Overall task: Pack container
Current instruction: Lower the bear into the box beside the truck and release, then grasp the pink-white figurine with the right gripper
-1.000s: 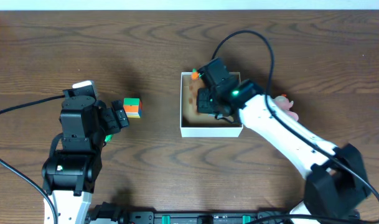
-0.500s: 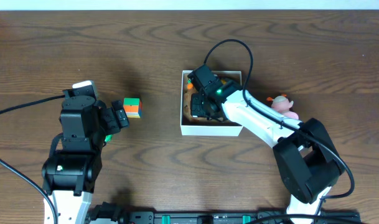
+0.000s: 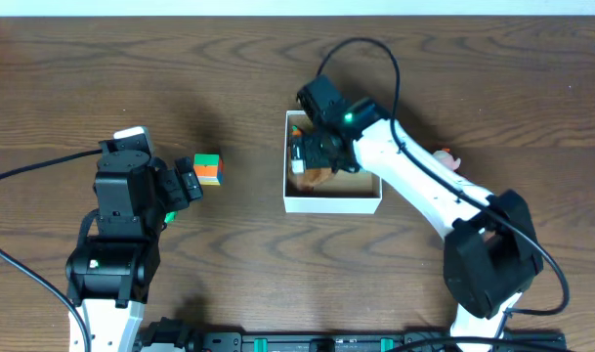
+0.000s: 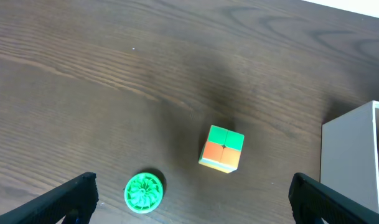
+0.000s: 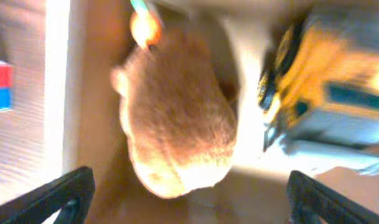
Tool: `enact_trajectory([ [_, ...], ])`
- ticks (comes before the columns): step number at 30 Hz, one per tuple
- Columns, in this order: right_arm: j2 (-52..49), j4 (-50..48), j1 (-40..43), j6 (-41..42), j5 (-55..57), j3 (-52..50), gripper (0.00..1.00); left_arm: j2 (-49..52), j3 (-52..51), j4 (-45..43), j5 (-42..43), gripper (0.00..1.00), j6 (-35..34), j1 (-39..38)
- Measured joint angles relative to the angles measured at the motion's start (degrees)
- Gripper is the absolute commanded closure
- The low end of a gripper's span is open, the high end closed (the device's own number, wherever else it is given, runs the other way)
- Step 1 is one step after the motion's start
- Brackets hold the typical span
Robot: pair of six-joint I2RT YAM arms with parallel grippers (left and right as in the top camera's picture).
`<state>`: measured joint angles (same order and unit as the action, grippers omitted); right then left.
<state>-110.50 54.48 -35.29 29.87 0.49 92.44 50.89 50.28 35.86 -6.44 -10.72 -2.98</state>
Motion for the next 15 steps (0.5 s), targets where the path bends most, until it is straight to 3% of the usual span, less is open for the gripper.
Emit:
enact_trajectory([
  [6,7.0,8.6,3.0,-1.2,5.5,9.0,0.01,0.0,0.0,0.0,0.0,0.02,0.0,0.0],
  [11,16.5,16.5,13.1,-1.3,7.9,11.4,0.01,0.0,0.0,0.0,0.0,0.02,0.0,0.0],
  [15,18.3,23.2,23.1,-4.1,7.9,11.5,0.01,0.0,0.0,0.0,0.0,0.02,0.0,0.0],
])
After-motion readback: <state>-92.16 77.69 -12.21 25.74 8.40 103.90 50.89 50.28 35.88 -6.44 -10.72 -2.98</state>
